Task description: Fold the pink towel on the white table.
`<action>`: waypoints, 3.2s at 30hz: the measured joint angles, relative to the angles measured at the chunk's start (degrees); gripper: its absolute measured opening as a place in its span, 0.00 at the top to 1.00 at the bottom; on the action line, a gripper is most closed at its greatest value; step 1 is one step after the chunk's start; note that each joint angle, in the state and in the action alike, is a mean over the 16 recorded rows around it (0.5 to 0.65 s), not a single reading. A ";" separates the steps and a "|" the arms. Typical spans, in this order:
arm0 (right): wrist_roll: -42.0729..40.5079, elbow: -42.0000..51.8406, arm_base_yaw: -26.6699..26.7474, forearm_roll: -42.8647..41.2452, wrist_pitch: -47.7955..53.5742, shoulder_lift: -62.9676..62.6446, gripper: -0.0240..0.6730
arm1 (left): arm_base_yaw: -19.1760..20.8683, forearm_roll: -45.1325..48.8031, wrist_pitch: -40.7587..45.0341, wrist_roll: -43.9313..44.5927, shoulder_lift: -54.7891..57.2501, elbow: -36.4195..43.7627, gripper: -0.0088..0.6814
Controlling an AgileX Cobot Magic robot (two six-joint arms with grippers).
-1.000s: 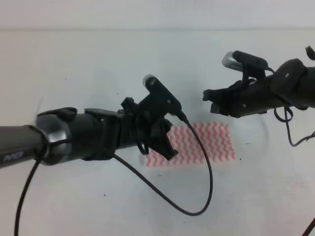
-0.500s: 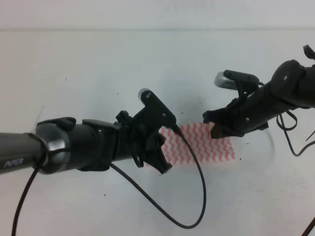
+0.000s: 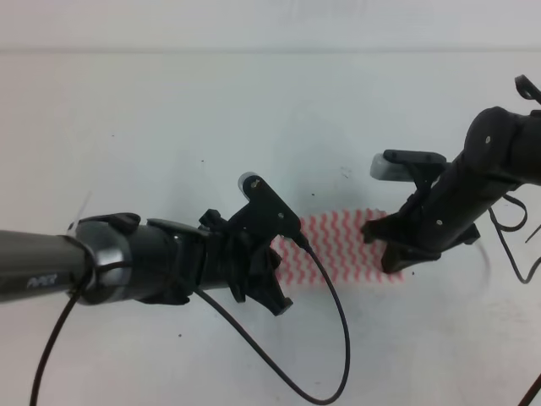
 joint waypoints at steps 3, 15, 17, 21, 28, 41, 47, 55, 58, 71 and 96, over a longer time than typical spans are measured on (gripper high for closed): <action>0.79 0.00 -0.01 -0.98 0.65 -0.40 0.99 | 0.00 0.00 0.08 -0.02 0.15 0.02 0.99; 1.31 0.01 0.82 0.98 0.32 -3.55 0.99 | 0.01 0.90 1.15 -1.01 -2.73 -0.02 0.99; 1.23 0.00 1.27 1.51 0.15 -3.94 0.99 | 0.01 0.90 1.72 -1.37 -3.19 -0.02 0.99; 1.13 0.00 2.22 2.32 0.00 -4.19 0.99 | 0.00 0.68 2.89 -2.14 -3.48 -0.01 0.99; 1.13 0.04 3.61 1.90 0.38 -2.59 0.99 | 0.01 0.90 4.42 -2.94 -2.49 -0.02 0.99; 1.38 0.03 3.74 -0.25 2.20 0.22 0.99 | 0.00 0.82 4.28 -3.23 -0.45 -0.01 0.99; 1.54 0.03 3.63 -0.78 2.72 -1.12 0.99 | 0.13 0.99 3.79 -3.70 -2.02 -0.01 0.99; 2.18 0.00 3.49 -0.83 2.03 -4.03 0.99 | 2.56 1.00 8.02 -8.88 -4.65 0.01 0.99; 2.43 0.00 3.45 -0.94 1.68 -4.90 0.99 | 4.18 1.76 11.11 -12.05 -4.94 0.01 0.99; 3.00 0.00 3.44 -0.92 1.29 -5.75 0.99 | 8.95 14.22 21.82 -29.38 -1.53 0.01 0.99; 2.98 0.00 3.45 -0.65 1.18 -5.69 0.99 | 9.12 26.11 21.80 -41.32 -0.72 -0.46 0.99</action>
